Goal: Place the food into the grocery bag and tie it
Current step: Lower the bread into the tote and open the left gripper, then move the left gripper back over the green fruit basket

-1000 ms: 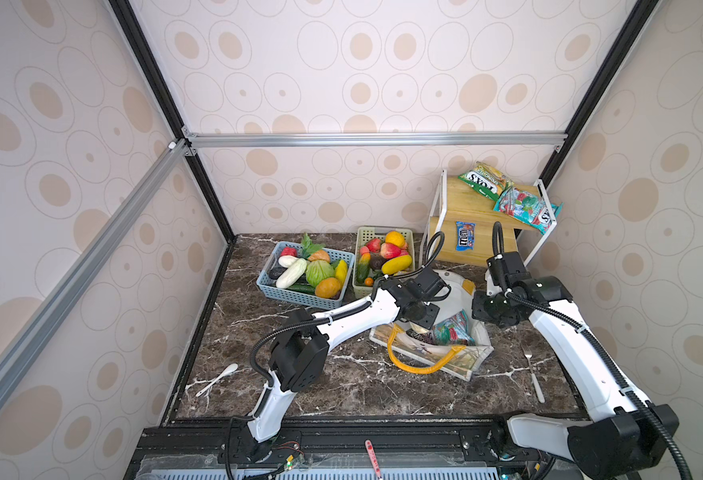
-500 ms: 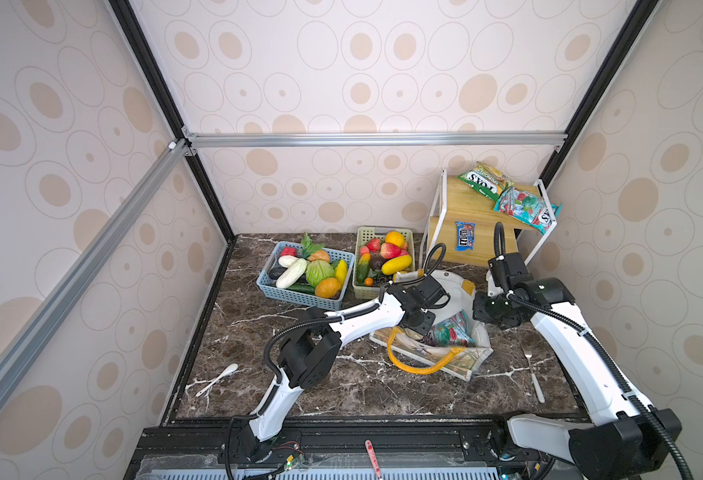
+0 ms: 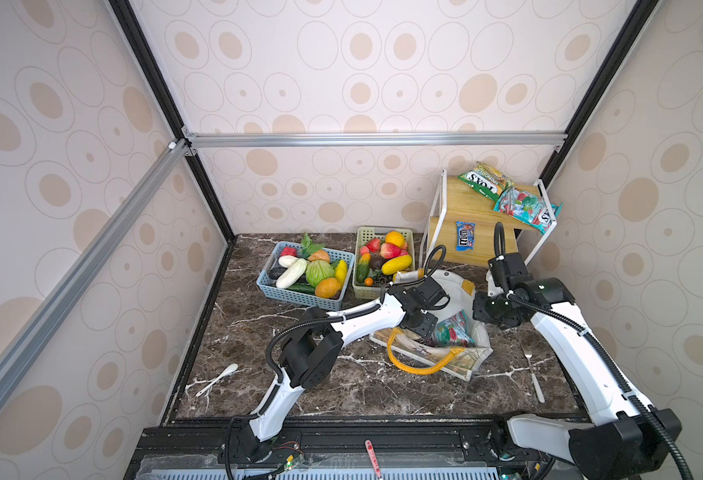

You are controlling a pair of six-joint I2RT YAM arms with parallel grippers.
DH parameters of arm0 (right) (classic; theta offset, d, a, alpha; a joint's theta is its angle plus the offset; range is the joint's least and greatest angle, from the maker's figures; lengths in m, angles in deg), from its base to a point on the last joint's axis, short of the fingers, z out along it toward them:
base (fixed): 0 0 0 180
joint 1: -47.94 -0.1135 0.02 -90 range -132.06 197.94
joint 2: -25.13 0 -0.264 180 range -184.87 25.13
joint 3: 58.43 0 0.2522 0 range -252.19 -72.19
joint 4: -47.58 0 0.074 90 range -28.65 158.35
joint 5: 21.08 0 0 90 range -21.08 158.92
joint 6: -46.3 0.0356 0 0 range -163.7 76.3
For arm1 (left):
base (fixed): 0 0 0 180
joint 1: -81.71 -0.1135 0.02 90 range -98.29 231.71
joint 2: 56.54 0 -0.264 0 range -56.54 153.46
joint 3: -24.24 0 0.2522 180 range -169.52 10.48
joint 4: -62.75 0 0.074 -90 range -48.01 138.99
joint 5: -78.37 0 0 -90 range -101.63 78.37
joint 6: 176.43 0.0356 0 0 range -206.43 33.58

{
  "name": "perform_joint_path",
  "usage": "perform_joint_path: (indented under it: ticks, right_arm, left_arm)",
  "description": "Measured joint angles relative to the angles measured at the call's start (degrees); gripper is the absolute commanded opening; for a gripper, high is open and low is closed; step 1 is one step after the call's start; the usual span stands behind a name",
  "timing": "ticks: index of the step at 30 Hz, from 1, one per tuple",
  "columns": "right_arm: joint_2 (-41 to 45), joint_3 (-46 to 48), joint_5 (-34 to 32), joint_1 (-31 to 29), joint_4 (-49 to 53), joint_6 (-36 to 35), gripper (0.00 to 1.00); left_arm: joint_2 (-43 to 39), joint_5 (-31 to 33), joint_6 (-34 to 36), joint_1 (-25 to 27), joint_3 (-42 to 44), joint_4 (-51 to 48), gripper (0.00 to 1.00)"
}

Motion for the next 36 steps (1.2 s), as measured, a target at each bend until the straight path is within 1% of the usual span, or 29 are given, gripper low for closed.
perform_joint_path:
  ticks: [4,15,20,28,36]
  right_arm:
    - [0.3,0.2,0.0,0.0,-0.1,0.0,0.09]
    - [0.7,0.5,0.0,0.0,-0.1,0.0,0.09]
    - [0.7,0.5,0.0,0.0,-0.1,0.0,0.09]
    - [0.7,0.5,0.0,0.0,-0.1,0.0,0.09]
    - [0.8,0.8,0.0,0.0,-0.3,0.0,0.09]
  left_arm:
    - [0.0,-0.6,0.0,0.0,-1.8,-0.9,0.75]
    - [-2.7,0.0,0.4,0.0,-13.7,-4.0,0.74]
    - [-4.1,0.8,0.6,0.0,-17.6,-5.0,0.74]
    - [-5.4,2.3,1.1,-1.1,-20.6,-6.8,0.74]
    - [-8.2,2.7,1.4,-5.0,-22.2,-7.8,0.75]
